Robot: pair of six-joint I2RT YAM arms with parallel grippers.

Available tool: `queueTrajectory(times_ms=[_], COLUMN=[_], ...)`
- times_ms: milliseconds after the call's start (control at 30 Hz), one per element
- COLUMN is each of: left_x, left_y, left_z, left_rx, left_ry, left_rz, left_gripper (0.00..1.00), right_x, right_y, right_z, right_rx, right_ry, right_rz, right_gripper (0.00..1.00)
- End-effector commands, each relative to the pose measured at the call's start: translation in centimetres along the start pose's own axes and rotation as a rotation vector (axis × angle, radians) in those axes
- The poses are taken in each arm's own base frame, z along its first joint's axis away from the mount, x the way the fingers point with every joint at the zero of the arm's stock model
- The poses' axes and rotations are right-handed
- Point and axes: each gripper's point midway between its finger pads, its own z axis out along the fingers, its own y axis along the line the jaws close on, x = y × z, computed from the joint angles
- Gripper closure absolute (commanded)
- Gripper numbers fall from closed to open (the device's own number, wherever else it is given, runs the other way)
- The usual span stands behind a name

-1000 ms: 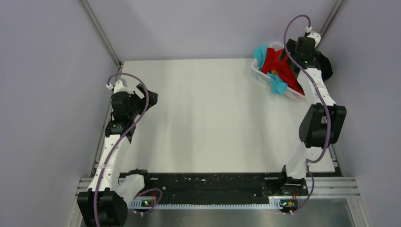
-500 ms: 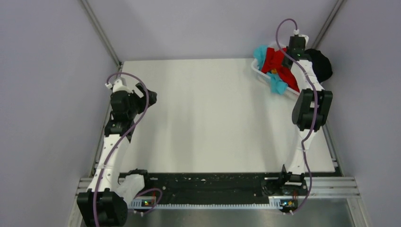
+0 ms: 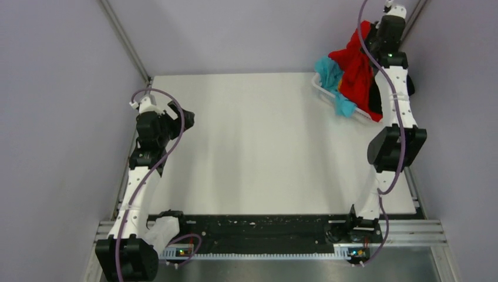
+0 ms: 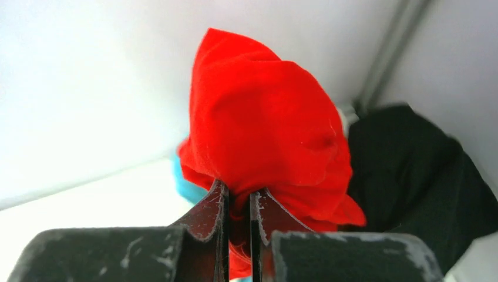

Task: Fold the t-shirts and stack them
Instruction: Grab crumpled tshirt from bin with the right arm, then move the tshirt to the center of the board

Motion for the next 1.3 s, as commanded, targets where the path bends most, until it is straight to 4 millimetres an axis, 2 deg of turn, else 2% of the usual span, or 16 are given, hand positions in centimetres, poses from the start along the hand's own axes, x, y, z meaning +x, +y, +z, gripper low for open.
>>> queueTrajectory(times_ms=[0,100,167,333,433,500,567,633,700,767,800,867,900,933,1100,1267], left_x=[-2.7,-2.6,-2.5,-2.5,-2.7,-2.8,-3.2,-3.8,-4.1,-4.2,-4.2,-3.9,-3.6,-3.3,0.6,7.7], left_y=[-2.0,-2.1,-2.3,-2.5,-2.2,-1.6,-0.4,1.5,2.9,3.7,3.9,4.4,4.6,4.6,3.1,0.9], left_z=[-0.1,0.1,0.1,0.1,-0.1,-0.4,-1.0,-2.0,-3.1,-4.1,-4.4,-4.8,-4.7,-4.6,-1.9,0.5], left_rx=[0.070,0.079,0.088,0.099,0.077,0.036,-0.040,-0.151,-0.226,-0.265,-0.271,-0.288,-0.295,-0.297,-0.206,-0.051], left_ry=[-0.080,-0.077,-0.073,-0.069,-0.079,-0.083,-0.110,-0.157,-0.205,-0.237,-0.245,-0.247,-0.238,-0.224,0.004,0.353], left_rz=[0.011,0.007,0.002,-0.007,-0.018,-0.031,-0.051,-0.101,-0.141,-0.166,-0.166,-0.161,-0.156,-0.154,-0.140,-0.158], left_gripper=[0.01,0.01,0.01,0.01,0.01,0.01,0.01,0.01,0.01,0.01,0.01,0.01,0.01,0.01,0.01,0.01], right_x=[-16.7,-18.7,-19.2,-17.7,-15.1,-13.6,-11.6,-8.2,-3.8,1.3,4.4,9.4,11.2,12.7,16.4,20.0], right_y=[7.8,11.5,15.3,23.7,27.6,28.7,28.7,28.1,26.2,23.0,21.3,17.4,15.7,14.4,11.1,12.8], right_z=[-13.7,-18.6,-22.9,-31.2,-34.3,-35.0,-33.9,-31.2,-27.1,-23.2,-21.3,-18.6,-18.0,-17.7,-18.9,-21.9], right_rx=[-0.385,-0.560,-0.758,-1.131,-1.273,-1.313,-1.294,-1.217,-1.045,-0.849,-0.761,-0.579,-0.507,-0.457,-0.363,-0.442], right_ry=[-0.446,-0.506,-0.524,-0.502,-0.427,-0.376,-0.330,-0.300,-0.254,-0.206,-0.168,-0.089,-0.064,-0.037,0.060,0.201], right_rz=[0.097,0.136,0.184,0.155,0.108,0.101,0.094,0.029,0.000,-0.004,-0.018,-0.007,-0.002,-0.005,-0.037,-0.028], right_gripper=[1.00,1.00,1.00,1.00,1.00,1.00,1.00,1.00,0.98,0.88,0.74,0.24,0.07,0.02,0.01,0.01])
